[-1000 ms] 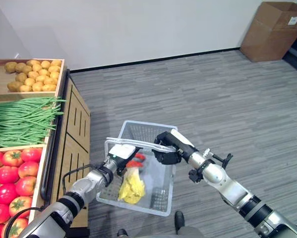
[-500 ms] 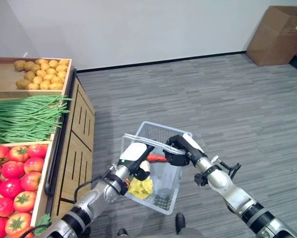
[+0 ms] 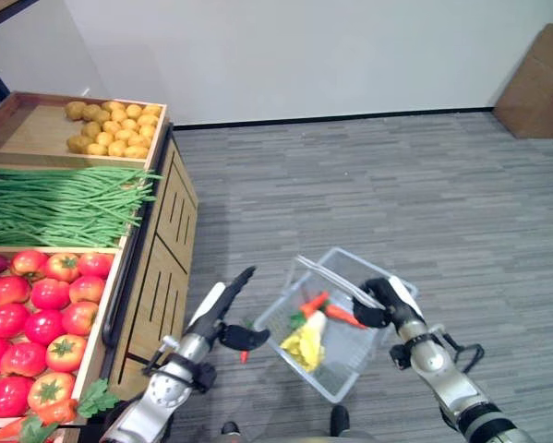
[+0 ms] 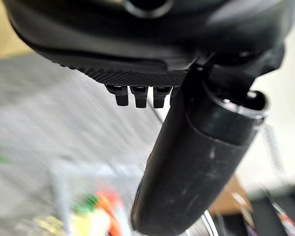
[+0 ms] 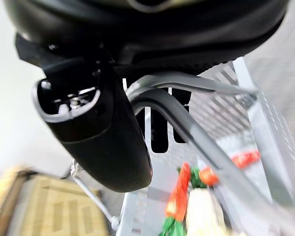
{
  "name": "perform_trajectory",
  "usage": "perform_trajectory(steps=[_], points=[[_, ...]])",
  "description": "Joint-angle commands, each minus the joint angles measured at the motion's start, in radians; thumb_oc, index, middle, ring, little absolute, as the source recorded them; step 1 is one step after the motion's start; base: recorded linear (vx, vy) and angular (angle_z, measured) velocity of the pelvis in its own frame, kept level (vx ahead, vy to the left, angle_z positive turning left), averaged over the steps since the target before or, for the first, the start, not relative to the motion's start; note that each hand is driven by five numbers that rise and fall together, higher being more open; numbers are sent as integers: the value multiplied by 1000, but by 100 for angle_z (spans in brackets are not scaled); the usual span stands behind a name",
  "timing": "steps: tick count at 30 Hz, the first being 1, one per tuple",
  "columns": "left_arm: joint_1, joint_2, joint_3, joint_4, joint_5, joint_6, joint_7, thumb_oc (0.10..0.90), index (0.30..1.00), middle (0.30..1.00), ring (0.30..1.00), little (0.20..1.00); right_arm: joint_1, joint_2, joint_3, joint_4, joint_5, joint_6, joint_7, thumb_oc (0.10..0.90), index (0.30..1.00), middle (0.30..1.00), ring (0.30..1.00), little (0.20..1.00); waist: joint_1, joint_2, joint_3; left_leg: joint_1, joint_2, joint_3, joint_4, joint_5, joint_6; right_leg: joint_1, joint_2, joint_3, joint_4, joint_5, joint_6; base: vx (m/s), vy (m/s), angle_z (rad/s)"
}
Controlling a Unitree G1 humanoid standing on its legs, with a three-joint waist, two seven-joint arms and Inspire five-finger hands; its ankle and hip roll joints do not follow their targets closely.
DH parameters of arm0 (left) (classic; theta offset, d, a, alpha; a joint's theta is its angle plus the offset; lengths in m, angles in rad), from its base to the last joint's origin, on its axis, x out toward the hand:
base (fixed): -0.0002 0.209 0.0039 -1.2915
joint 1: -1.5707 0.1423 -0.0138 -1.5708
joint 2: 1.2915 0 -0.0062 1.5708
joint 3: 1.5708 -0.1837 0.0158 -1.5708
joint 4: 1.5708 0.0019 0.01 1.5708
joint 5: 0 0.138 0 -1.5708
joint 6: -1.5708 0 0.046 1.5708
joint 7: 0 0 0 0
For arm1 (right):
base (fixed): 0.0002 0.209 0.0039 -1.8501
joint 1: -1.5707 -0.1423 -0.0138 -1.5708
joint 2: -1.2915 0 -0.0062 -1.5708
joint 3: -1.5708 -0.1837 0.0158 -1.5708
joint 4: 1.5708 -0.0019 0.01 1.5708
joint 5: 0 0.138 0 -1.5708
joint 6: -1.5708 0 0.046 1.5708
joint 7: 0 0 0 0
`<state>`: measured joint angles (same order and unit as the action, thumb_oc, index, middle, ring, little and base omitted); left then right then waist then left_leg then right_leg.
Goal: Get the vegetables into the basket
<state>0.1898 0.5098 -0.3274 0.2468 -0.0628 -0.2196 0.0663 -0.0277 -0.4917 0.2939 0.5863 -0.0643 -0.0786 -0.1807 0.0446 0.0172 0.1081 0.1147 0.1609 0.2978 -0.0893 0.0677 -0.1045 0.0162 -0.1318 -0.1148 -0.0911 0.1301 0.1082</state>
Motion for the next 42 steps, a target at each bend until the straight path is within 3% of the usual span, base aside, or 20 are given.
perform_trajectory(steps=[1, 13, 21, 34, 42], points=[[-65, 6, 11, 42, -32, -43, -16, 900, 1000, 1000, 1000, 1000, -122, 15, -108, -51, 2, -103, -76, 400, 300, 300, 300, 300, 5, -45, -63, -48, -3, -28, 2, 35, -10, 42, -51, -85, 4, -19, 72, 0, 0, 0], [-139, -162, 41, 727, 163, 36, 38, 900, 1000, 1000, 1000, 1000, -156, 19, -147, 412, 42, -84, -89, 400, 300, 300, 300, 300, 7, -47, -61, -45, 11, -30, 2, 44, -17, 43, -31, -86, 4, -24, 60, 0, -1, 0], [-158, -219, 126, 1031, 211, 103, 90, 900, 1000, 1000, 1000, 1000, -192, 5, -118, 607, -5, -61, -83, 400, 300, 300, 300, 300, 11, -48, -63, -33, 20, -12, 2, 47, -23, 38, -19, -66, 4, -23, 53, 1, -12, -7], [-120, -265, 117, 1070, 245, 129, 65, 900, 1000, 1000, 1000, 1000, -201, -27, -133, 713, -29, -29, -69, 400, 300, 300, 300, 300, 19, -35, -65, -31, 25, -19, 2, 51, -25, 43, -12, -72, 4, -30, 48, 0, -1, -1], [-115, -281, 144, 1069, 172, 137, 64, 900, 1000, 1000, 1000, 1000, -220, -69, -149, 751, -47, -13, -87, 400, 300, 300, 300, 300, 29, -30, -55, -44, 23, -29, 2, 54, -25, 36, -14, -79, 4, -29, 47, 0, 0, 0]])
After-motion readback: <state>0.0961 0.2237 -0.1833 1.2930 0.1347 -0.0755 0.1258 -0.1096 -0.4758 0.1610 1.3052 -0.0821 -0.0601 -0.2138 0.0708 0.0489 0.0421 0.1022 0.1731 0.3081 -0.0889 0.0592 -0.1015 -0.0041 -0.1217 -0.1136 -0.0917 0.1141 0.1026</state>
